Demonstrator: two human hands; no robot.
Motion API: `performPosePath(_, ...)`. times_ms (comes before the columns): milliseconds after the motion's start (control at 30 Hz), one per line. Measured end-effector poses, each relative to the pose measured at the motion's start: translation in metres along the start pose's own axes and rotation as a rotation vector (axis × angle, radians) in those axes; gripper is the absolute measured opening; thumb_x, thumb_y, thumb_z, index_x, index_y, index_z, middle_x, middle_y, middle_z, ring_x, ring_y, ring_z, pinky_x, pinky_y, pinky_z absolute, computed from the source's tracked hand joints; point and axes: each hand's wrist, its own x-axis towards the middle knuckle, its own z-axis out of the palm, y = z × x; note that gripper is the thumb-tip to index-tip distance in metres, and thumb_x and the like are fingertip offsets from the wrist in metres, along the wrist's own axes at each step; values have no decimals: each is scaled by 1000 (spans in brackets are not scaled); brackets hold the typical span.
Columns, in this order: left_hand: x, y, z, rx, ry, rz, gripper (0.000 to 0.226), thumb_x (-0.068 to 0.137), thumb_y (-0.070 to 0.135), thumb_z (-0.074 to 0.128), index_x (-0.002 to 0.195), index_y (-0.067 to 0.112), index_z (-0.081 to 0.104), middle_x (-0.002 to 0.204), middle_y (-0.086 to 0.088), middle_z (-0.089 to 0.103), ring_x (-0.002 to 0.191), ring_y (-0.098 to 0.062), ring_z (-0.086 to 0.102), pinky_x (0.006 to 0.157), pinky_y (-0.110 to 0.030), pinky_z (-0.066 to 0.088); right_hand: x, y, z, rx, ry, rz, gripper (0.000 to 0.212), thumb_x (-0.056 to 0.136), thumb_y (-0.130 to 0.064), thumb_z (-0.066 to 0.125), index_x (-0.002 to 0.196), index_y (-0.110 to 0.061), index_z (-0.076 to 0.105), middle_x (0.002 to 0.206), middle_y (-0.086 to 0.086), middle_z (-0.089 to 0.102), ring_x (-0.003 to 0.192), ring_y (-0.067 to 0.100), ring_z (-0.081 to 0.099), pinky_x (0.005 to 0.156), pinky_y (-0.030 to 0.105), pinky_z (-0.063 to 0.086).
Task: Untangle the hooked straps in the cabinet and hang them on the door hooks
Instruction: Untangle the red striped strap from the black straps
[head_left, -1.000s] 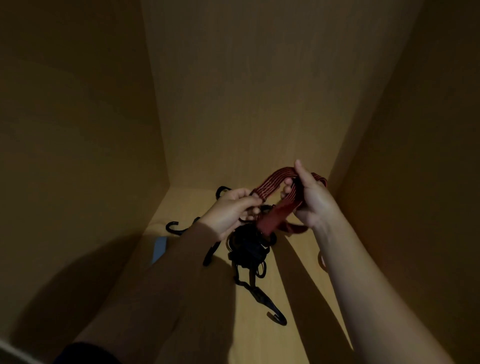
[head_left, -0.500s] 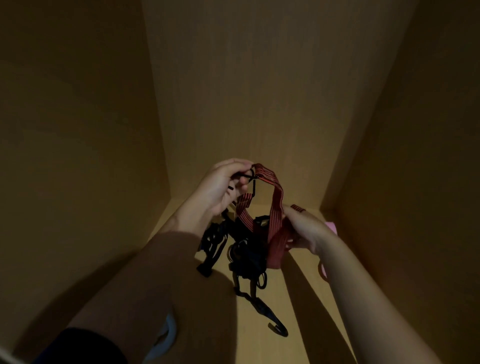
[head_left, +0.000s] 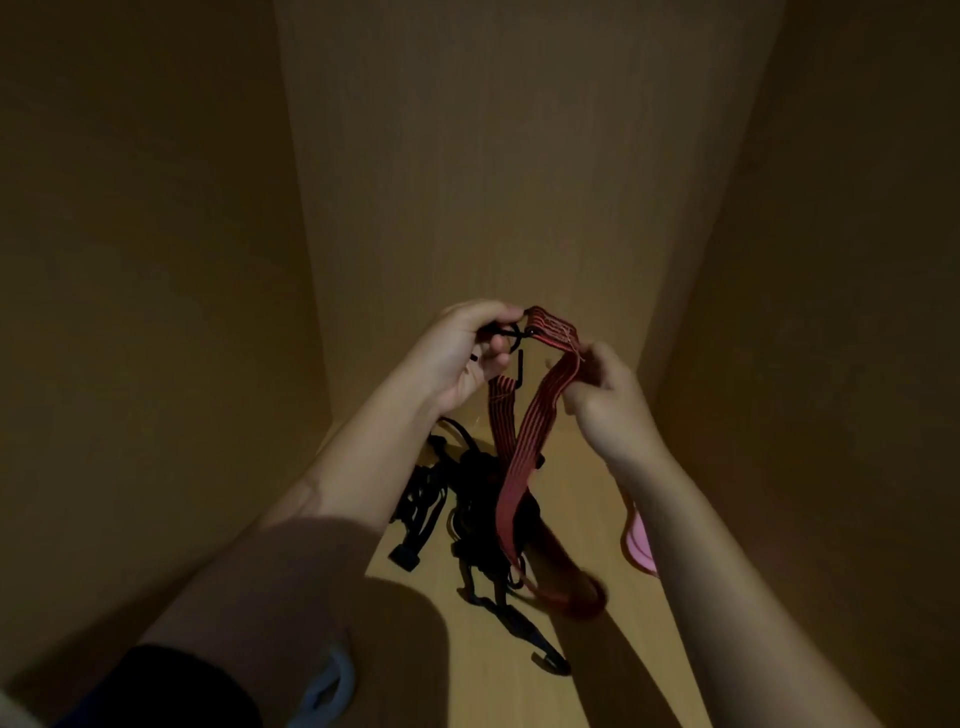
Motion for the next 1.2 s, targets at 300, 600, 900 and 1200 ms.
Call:
performPosePath(300,-25,23,13,-63,-103,-77,17,85,4,56,69,10,53,47,6,52,33,-1,45,35,-8,41,-27,-30,3,160,-113,-24,31,76,-10,62,105,-22,58,98,0,63,90,14,57,68,26,45)
performPosePath(600,-68,37,49,-80,-122,1,25,91,30,49,78,11,59,53,1,63,46,-6,58,43,-16,47,-60,-74,1,0,65,-83,11,84,-3,58,86,-12,63,71,5,58,63,17,53,48,23,43)
performPosePath(900,-143,-39,64,201,-44,39,41,95,20,20,92,15,61,97,-5,64,97,-22,55,84,-36,43,-124,-98,-35,-79,247,-25,24,77,8,38,71,-11,52,65,8,53,59,22,51,54,32,43)
performPosePath(1200,-214,-96,85,522,70,5,25,92,9,43,99,13,66,107,-4,65,110,-20,55,102,-35,37,-210,-59,-61,-9,159,208,17,87,1,40,80,-10,52,71,9,50,63,22,47,54,29,42)
